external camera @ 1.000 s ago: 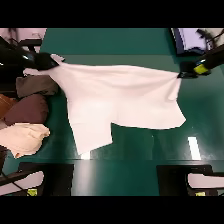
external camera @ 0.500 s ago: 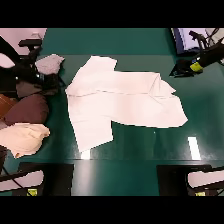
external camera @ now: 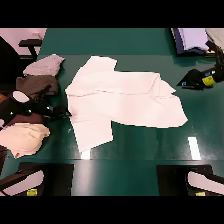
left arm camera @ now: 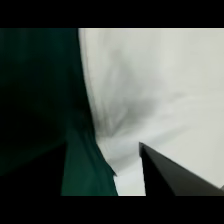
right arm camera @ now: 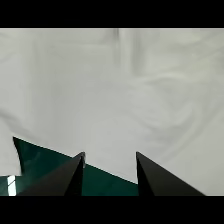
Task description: Fold the shirts.
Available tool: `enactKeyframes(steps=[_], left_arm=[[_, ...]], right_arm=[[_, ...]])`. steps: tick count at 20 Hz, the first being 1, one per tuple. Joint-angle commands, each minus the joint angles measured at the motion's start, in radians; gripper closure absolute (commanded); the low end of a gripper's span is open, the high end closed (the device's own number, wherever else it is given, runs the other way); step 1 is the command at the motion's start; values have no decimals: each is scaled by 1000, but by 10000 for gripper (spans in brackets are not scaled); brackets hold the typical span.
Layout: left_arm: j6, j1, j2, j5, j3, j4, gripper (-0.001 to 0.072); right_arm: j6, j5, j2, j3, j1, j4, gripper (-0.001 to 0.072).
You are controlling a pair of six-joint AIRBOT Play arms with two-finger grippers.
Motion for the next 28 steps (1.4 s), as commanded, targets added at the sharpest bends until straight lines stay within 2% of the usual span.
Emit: enactKeyframes(steps=[1,3,4,5,6,7,11,16,19,23,24,26,27,28], left_arm=[[34,-50,5,118,-64,-57,187],[34,-134,6,177,-64,-61,187],[32,-163,6,191,-62,-61,280],[31,-168,6,177,-51,-61,489],[28,-168,8,152,-31,-60,656],[28,-168,11,128,-5,-53,682],[37,-168,14,27,130,-51,683],[36,-168,14,16,183,-53,683],[35,-168,14,16,183,-53,683],[36,-168,14,8,184,-55,682],[35,-168,14,5,184,-55,683],[35,-168,14,-11,193,-55,683],[35,-168,14,-33,211,-55,683],[35,-168,14,-66,250,-55,683]], right_arm=[[-1,-47,66,-106,-8,10,335],[-1,-31,69,-130,-9,7,335],[-2,-18,70,-138,-13,5,335],[-2,-5,70,-146,-22,2,335],[-2,5,71,-161,-43,-2,335],[-2,13,71,-185,-74,-1,335],[-1,-10,70,-357,-241,-3,331],[-2,-127,69,-561,-418,-3,323],[-3,-214,52,-624,-439,-1,324],[-23,-261,-37,-620,-352,7,331],[-34,-288,-48,-620,-319,6,376],[-46,-351,-32,-619,-262,7,602],[-50,-369,-10,-611,-244,7,679],[-63,-367,20,-581,-229,6,699]])
